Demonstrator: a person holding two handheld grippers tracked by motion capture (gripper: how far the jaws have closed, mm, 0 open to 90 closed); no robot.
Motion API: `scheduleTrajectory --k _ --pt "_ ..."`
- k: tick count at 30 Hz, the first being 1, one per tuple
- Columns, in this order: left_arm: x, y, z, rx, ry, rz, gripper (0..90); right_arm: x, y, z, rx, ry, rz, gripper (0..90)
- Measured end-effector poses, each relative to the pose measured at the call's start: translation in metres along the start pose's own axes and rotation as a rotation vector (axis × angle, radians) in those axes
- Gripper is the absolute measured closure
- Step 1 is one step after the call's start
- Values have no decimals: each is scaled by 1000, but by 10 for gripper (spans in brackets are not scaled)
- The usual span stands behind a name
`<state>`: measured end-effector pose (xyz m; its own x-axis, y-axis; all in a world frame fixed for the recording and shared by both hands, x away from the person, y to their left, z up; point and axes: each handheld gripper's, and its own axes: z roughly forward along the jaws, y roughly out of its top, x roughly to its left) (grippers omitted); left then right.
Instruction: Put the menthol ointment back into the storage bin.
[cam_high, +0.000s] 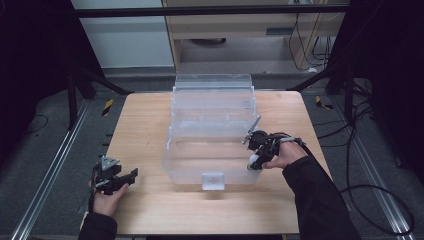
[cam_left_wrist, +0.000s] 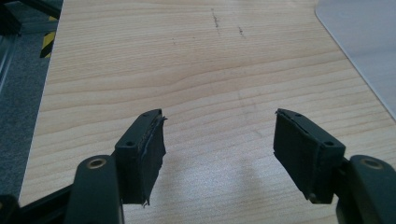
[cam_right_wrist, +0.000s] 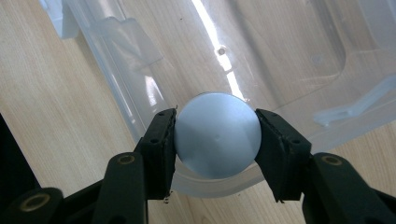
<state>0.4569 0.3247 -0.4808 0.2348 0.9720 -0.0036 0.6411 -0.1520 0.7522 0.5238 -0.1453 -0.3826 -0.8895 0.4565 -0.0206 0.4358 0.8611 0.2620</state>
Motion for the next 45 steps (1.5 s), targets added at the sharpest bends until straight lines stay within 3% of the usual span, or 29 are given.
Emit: scheduleTrajectory --k 18,38,45 --pt "1 0 -1 -1 0 -2 334 -1 1 15 16 14 2 502" --pt "0 0 0 0 -1 0 334 -1 1 16 18 19 3 518" --pt "1 0 -1 -1 -1 -3 334 -1 -1 10 -7 5 16 502"
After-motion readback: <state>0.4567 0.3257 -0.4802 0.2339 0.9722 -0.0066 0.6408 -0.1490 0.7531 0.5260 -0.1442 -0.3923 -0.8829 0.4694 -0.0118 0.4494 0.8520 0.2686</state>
